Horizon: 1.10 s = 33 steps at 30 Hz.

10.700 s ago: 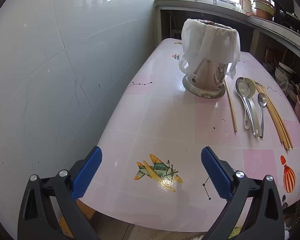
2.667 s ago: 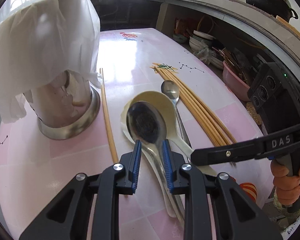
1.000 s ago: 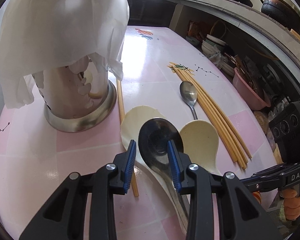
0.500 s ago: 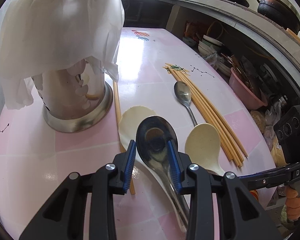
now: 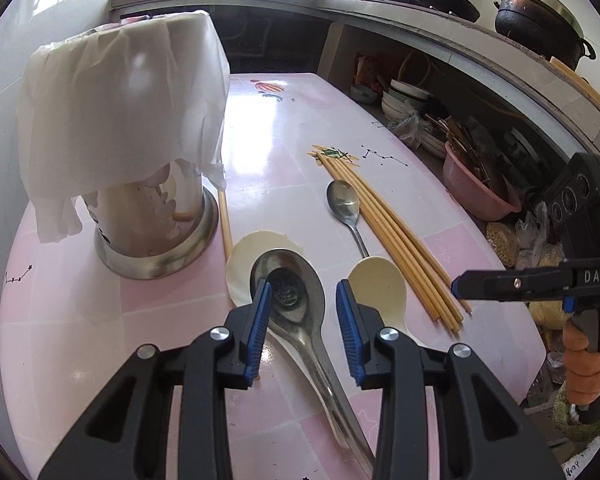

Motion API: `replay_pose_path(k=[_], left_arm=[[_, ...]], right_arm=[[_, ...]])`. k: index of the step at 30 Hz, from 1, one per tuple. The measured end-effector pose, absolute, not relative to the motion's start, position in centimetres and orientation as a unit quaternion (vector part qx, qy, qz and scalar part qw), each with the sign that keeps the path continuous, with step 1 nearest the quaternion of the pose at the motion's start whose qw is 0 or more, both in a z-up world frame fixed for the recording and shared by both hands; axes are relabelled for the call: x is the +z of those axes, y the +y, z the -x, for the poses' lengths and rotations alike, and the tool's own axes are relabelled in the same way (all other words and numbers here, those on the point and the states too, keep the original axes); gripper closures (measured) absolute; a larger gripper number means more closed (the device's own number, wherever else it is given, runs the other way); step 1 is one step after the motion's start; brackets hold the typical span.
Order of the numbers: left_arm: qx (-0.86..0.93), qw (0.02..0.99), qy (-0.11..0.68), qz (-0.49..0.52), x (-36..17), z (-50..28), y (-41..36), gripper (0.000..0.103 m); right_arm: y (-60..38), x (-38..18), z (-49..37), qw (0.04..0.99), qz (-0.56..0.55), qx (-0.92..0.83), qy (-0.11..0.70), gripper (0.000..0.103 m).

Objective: Organize utensils
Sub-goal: 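Close the left gripper on the large steel spoon handle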

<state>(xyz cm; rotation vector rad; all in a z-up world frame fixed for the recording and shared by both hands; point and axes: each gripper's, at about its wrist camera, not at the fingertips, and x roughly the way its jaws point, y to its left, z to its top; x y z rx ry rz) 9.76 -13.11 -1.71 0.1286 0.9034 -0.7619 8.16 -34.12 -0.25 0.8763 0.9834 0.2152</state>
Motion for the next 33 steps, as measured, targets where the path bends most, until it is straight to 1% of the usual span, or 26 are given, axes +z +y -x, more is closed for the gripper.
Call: replay_pose_path(k=[6, 10, 17, 24, 26, 28, 29, 33], left_arm=[[-0.346, 0.835, 0.419, -0.083, -1.9, -10.4, -13.4, 0.071], [-0.338, 0.838, 0.414, -0.106, -1.8, -11.4, -13.2, 0.070], [-0.394, 0.810, 0.407, -0.149, -1.5, -13.0, -14.3, 0.070], [-0.431, 0.775, 0.423, -0.186, -3.1, -14.5, -15.5, 0.070], [-0.440, 0.769, 0.427, -0.184, -3.2, -14.9, -15.4, 0.070], [-0.450, 0.760, 0.434, -0.176, -3.2, -15.3, -15.3, 0.066], [-0.455, 0.755, 0.440, -0.173, -3.3, -15.5, -15.3, 0.062], [-0.460, 0.740, 0.457, -0.176, -4.1, -15.9, -15.5, 0.057]], right_arm=[[-34.6, 0.5, -9.2, 0.798, -0.405, 0.111, 0.432, 0.068], [-34.2, 0.1, -10.0, 0.795, -0.401, 0.124, 0.438, 0.068], [-34.3, -1.5, -11.5, 0.782, -0.409, 0.139, 0.450, 0.068], [-34.8, -2.3, -11.9, 0.777, -0.413, 0.145, 0.453, 0.068], [-35.0, -2.6, -12.0, 0.773, -0.417, 0.147, 0.454, 0.068], [-35.1, -3.1, -12.2, 0.768, -0.423, 0.148, 0.458, 0.068], [-35.2, -3.3, -12.2, 0.766, -0.426, 0.148, 0.459, 0.068], [-35.2, -3.9, -12.4, 0.761, -0.430, 0.149, 0.463, 0.068]])
